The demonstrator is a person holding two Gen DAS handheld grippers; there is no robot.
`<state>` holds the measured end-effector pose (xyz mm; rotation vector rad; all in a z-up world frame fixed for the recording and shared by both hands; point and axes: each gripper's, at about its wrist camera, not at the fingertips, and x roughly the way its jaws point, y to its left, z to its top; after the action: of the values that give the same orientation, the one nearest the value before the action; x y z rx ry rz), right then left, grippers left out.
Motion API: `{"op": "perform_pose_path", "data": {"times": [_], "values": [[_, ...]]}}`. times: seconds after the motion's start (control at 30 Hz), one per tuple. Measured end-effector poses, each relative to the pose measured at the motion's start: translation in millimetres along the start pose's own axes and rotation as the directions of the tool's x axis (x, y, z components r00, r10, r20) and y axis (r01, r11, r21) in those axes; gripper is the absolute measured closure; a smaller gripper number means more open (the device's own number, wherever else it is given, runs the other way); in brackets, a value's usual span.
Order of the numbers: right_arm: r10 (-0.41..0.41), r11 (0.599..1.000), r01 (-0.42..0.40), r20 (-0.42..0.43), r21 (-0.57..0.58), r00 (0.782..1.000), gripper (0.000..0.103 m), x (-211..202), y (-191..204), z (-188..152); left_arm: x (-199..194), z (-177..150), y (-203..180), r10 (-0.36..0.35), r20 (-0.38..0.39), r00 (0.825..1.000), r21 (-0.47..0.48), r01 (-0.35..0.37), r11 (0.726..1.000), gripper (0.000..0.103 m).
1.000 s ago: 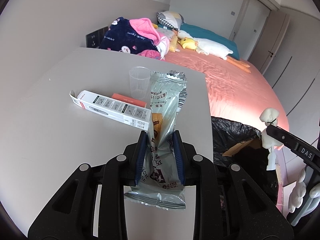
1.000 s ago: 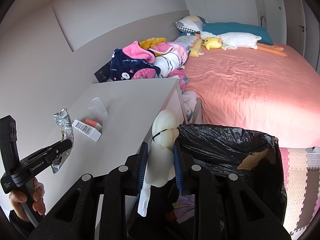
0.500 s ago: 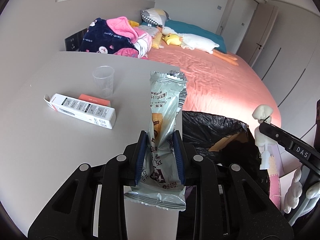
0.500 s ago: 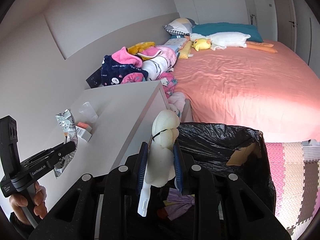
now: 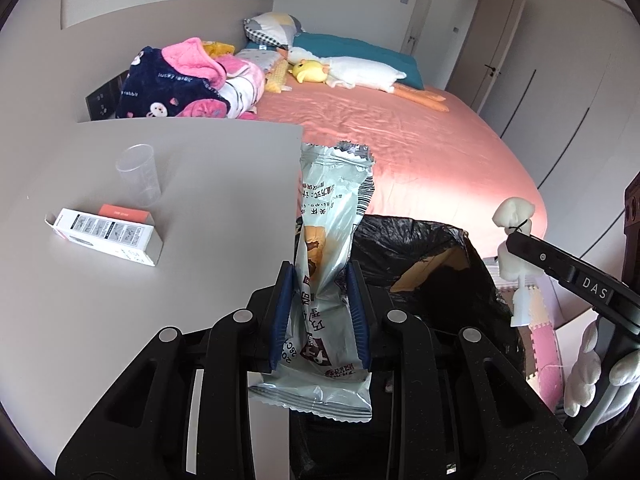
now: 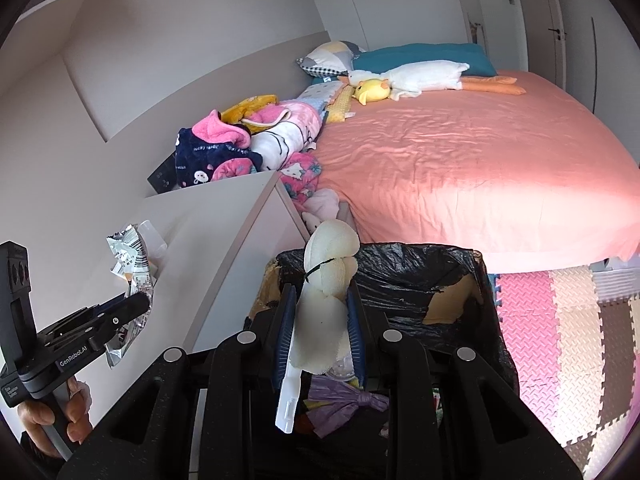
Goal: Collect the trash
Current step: 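Carry the silver wrapper and white toy over the black bin, then open both tools to drop the wrapper and toy into the bin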
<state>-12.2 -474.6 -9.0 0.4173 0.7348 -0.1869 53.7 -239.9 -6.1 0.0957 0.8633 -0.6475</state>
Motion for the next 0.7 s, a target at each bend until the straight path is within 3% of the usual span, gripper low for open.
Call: {"op": "perform_pose_path", "data": {"times": [0.6, 0.7], "values": [[-0.064, 0.995, 0.063, 0.011, 0.073, 0.998, 0.076, -13, -46, -1, 24, -1, -55, -0.088, -0.059, 0.994, 0.094, 0.094, 0.991, 0.075], [-0.065, 0.995, 0.064, 0.011, 0.074, 0.998, 0.076, -14, -49, 0, 30, -3, -61, -0.164, -0.092, 0.982, 0.094, 0.172, 0.981, 0.075]]}}
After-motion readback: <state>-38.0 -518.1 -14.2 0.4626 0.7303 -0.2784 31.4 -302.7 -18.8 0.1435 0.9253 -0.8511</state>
